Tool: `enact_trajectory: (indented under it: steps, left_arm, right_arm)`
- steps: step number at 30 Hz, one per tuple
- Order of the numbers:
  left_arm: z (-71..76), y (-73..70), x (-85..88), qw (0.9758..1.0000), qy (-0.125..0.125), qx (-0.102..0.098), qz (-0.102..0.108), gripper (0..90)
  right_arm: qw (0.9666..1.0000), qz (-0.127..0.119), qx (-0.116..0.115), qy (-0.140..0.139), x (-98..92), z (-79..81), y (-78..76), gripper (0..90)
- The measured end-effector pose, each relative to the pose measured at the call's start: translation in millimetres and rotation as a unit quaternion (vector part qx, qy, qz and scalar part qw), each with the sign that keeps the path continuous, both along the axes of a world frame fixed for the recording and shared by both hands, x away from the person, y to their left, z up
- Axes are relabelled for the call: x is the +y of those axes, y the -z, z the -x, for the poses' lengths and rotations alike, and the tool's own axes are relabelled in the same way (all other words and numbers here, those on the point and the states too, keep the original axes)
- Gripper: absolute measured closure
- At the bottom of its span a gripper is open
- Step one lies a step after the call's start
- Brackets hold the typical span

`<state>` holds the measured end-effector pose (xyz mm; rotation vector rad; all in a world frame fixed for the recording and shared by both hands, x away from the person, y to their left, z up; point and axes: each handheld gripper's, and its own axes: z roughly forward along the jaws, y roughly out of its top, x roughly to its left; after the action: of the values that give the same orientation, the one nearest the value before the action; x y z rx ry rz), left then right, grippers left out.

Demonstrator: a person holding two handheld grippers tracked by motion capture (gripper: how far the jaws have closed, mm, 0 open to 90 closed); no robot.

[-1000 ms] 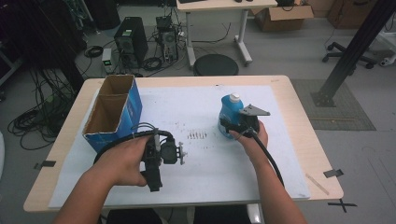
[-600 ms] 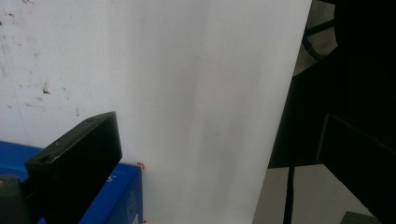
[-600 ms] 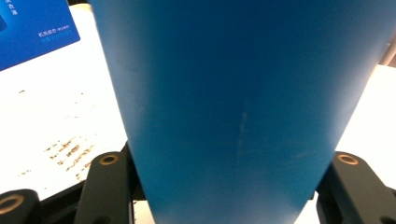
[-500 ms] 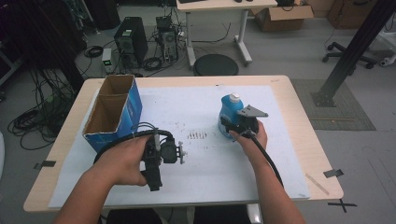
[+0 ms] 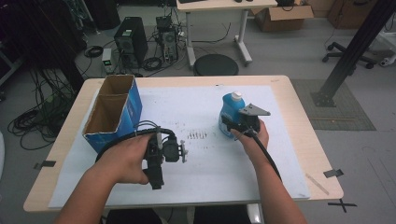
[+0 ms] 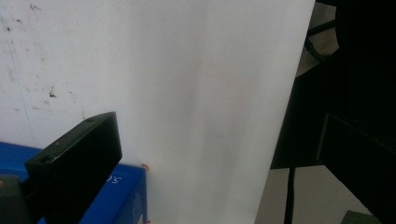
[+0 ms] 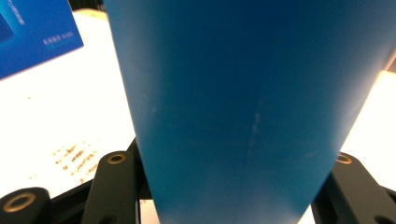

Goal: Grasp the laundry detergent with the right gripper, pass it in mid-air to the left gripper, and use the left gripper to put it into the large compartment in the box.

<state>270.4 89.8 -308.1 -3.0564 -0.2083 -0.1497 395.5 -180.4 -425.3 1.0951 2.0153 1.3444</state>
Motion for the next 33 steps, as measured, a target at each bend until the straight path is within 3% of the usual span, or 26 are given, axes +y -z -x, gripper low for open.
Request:
enact_trajectory:
  steps: [7,8,10,14,16,19,20,21,25,26,28,29,30,31,33]
  left_arm:
    - [-4.2,-6.5,-3.1,1.0,0.003,-0.002,0.003,0.4]
    - [-5.6,-8.8,-3.6,1.0,0.004,-0.002,0.005,0.4]
    - [-6.1,-9.8,-3.9,1.0,0.005,-0.003,0.007,0.4]
    - [-8.2,-15.1,-5.0,0.9999,0.007,-0.002,0.013,0.3]
    - [-9.2,-18.6,-5.9,0.9998,0.009,-0.001,0.016,0.3]
    - [-10.4,-23.1,-7.9,0.9998,0.012,-0.002,0.018,0.3]
    - [-10.7,-24.1,-8.6,0.9998,0.012,-0.002,0.018,0.3]
    - [-11.1,-25.1,-9.6,0.9998,0.013,-0.002,0.017,0.3]
    - [-12.4,-29.5,-15.6,0.9997,0.018,-0.005,0.014,0.3]
    - [-12.4,-30.5,-16.7,0.9997,0.019,-0.006,0.015,0.3]
    - [-12.5,-34.6,-20.8,0.9996,0.024,-0.007,0.017,0.3]
    - [-12.5,-34.6,-20.8,0.9996,0.024,-0.007,0.017,0.3]
    - [-12.4,-36.2,-22.1,0.9995,0.025,-0.007,0.019,0.3]
    - [-12.5,-37.1,-22.8,0.9995,0.026,-0.006,0.02,0.3]
    - [-12.6,-39.1,-24.5,0.9994,0.026,-0.004,0.022,0.3]
  right_arm:
    - [0.9988,0.006,-0.016,-0.046,0.1,7.0,-29.5,45.4]
    - [0.9975,0.011,-0.019,-0.067,-0.7,10.9,-40.0,45.4]
    - [0.9968,0.013,-0.02,-0.076,-1.3,12.3,-43.4,45.4]
    - [0.9919,0.012,-0.022,-0.125,-4.6,21.6,-60.2,45.4]
    - [0.988,0.007,-0.021,-0.153,-6.8,26.6,-67.5,45.3]
    - [0.9792,0.009,-0.02,-0.202,-9.8,35.5,-76.9,45.3]
    - [0.9739,0.013,-0.021,-0.226,-11.0,39.9,-80.0,45.3]
    - [0.9739,0.013,-0.021,-0.226,-11.0,39.9,-80.0,45.3]
    - [0.9629,0.025,-0.025,-0.267,-11.6,48.2,-83.4,45.3]
    - [0.9578,0.029,-0.024,-0.285,-11.0,51.8,-83.6,45.3]
    - [0.9528,0.035,-0.024,-0.301,-10.0,54.7,-83.1,45.3]
    - [0.9528,0.035,-0.024,-0.301,-10.0,54.7,-83.1,45.3]
    - [0.9478,0.045,-0.026,-0.315,-9.0,56.8,-81.7,45.3]
    - [0.9478,0.045,-0.026,-0.315,-9.0,56.8,-81.7,45.3]
    - [0.9429,0.046,-0.022,-0.329,-8.9,59.3,-79.8,45.3]
